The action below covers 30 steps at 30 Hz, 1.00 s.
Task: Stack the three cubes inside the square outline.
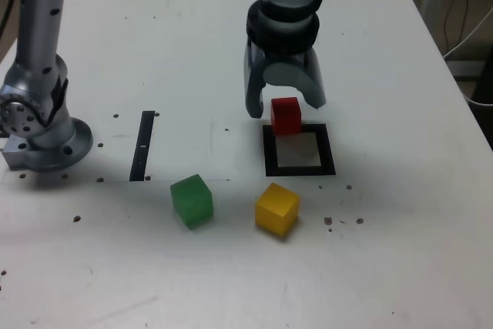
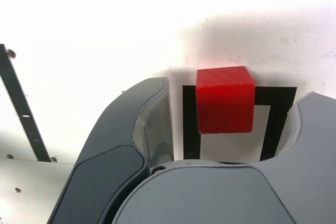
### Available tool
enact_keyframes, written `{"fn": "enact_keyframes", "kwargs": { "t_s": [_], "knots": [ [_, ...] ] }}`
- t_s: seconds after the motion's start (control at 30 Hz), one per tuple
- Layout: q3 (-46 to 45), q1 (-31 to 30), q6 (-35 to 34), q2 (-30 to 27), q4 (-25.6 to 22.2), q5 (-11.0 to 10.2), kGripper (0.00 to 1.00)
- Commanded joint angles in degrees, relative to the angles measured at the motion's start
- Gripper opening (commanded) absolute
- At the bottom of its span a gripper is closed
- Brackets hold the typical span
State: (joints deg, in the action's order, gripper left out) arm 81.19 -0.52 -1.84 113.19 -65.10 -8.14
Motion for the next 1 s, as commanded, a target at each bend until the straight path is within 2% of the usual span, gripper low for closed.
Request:
{"fn": "enact_keyframes", "kwargs": {
  "t_s": [0.0,0.27,0.7,0.83,0.97],
  "knots": [
    [0.1,0.1,-0.1,0.9,0.7,0.3,0.99],
    [-0.3,0.8,-0.1,2.0,2.2,0.2,0.97],
    [-0.7,2.6,-0.3,2.4,2.8,0.9,0.78],
    [-0.7,2.6,-0.1,2.8,2.8,1.7,0.72],
    [-0.5,2.6,0.0,3.4,2.9,2.8,0.61]
  ]
}}
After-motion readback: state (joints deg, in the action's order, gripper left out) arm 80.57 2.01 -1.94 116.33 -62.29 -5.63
